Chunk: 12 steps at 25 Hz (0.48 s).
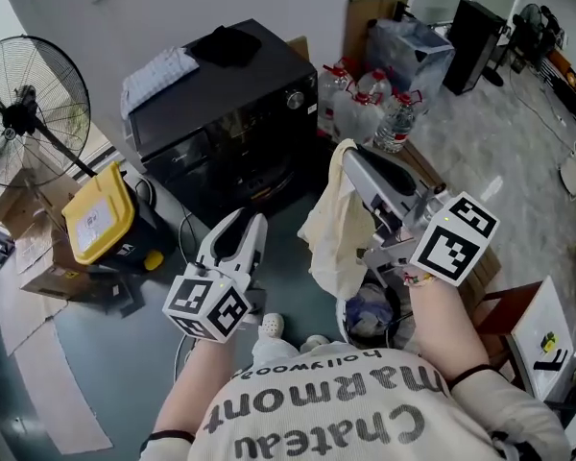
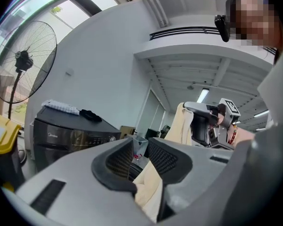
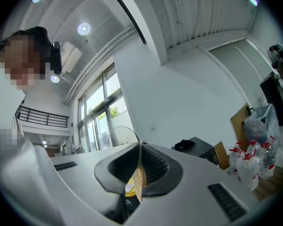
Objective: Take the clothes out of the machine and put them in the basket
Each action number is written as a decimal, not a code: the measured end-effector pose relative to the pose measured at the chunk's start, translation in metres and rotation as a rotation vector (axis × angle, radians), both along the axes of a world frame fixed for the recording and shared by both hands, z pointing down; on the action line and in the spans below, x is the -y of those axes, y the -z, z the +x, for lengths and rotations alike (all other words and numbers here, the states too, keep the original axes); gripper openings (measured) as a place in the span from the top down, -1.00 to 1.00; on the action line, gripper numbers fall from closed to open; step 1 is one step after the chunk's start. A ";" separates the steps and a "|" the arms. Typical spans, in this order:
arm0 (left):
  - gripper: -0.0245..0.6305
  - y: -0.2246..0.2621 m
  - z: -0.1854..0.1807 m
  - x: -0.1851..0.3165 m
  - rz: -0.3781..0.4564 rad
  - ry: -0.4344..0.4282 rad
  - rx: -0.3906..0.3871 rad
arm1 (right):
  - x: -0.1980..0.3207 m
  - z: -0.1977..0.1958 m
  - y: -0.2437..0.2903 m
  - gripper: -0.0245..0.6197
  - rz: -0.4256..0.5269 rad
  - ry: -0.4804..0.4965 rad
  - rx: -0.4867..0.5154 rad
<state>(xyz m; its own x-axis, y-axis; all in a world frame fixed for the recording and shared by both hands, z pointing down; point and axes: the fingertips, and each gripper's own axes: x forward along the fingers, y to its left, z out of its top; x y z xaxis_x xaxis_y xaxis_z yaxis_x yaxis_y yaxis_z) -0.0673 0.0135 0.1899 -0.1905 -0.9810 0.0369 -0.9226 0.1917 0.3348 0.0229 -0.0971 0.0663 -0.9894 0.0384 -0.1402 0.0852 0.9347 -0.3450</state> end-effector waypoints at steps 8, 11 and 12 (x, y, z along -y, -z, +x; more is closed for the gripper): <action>0.60 0.016 -0.010 0.015 0.034 -0.143 0.005 | -0.007 0.014 0.054 0.81 0.092 -0.142 0.055; 0.60 0.022 -0.011 0.019 0.039 -0.214 0.027 | -0.009 0.017 0.071 0.81 0.142 -0.215 0.067; 0.60 0.024 -0.013 0.020 0.041 -0.234 0.031 | -0.010 0.017 0.078 0.81 0.160 -0.239 0.068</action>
